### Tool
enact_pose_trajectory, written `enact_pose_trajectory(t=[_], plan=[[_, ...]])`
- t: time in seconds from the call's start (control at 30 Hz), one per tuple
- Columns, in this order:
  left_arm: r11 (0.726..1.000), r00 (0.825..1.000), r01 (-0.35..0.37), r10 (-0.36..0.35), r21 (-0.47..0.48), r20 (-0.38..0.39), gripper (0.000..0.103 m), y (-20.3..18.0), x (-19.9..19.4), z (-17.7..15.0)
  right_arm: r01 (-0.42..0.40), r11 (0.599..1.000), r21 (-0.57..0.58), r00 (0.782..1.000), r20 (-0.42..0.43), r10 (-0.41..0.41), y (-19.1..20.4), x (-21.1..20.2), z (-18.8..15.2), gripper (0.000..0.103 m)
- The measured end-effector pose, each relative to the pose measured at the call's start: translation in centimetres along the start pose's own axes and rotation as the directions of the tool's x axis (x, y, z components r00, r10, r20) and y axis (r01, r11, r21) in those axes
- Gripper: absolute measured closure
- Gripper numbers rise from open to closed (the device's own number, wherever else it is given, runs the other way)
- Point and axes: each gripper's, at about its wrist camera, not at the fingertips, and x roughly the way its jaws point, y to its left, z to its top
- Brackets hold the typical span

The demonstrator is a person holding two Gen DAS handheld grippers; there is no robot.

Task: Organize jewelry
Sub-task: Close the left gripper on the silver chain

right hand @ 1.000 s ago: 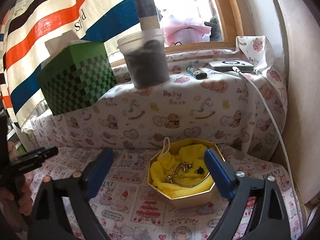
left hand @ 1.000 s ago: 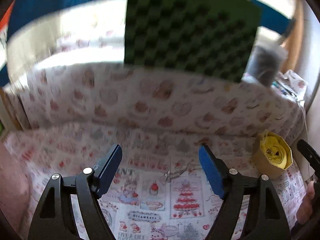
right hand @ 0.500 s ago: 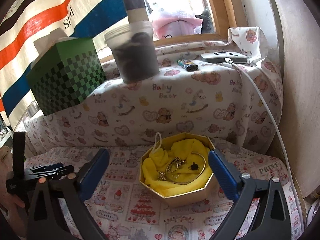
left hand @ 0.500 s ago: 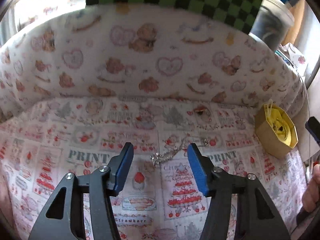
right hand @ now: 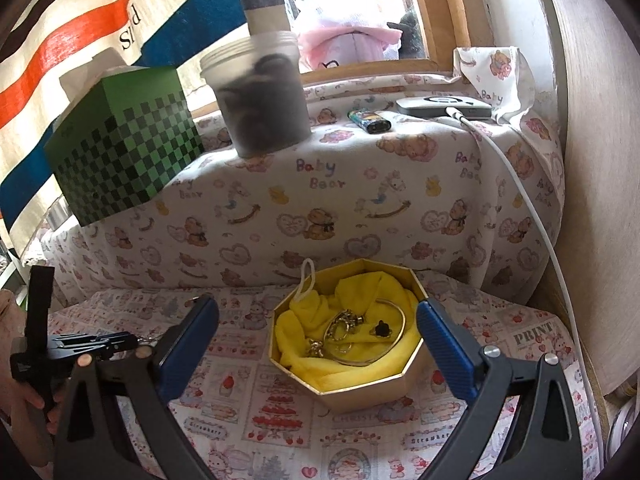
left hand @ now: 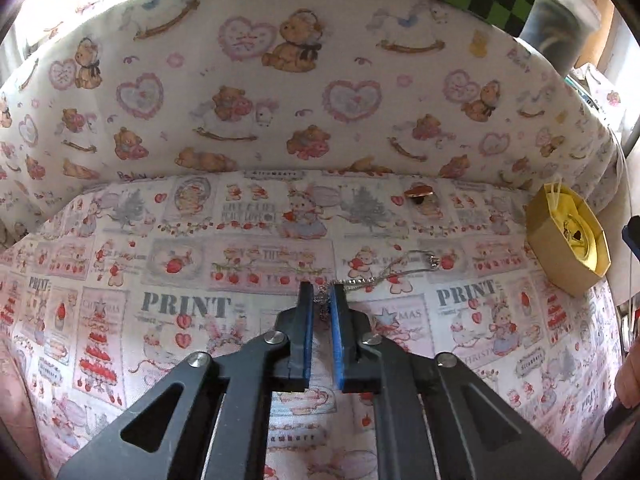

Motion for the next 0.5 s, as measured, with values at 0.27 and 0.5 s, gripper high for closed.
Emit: enact_pose_trajectory(t=[0.27, 0.5], plan=[[0.999, 0.993, 0.037, -0.033, -0.038, 0.110, 0.101, 1.3, -4.9, 0.4, 0.018, 1.000, -0.012, 1.000, -0.008, -0.018, 0.2, 0.3, -0.1, 0.004], [0.994, 0.947, 0.094, -0.072, -0.056, 0.312, 0.101, 2.5, -11.2, 0.2, 0.010, 1.000, -0.021, 1.000, -0.007, -0.010, 0.4, 0.3, -0.2, 0.004]])
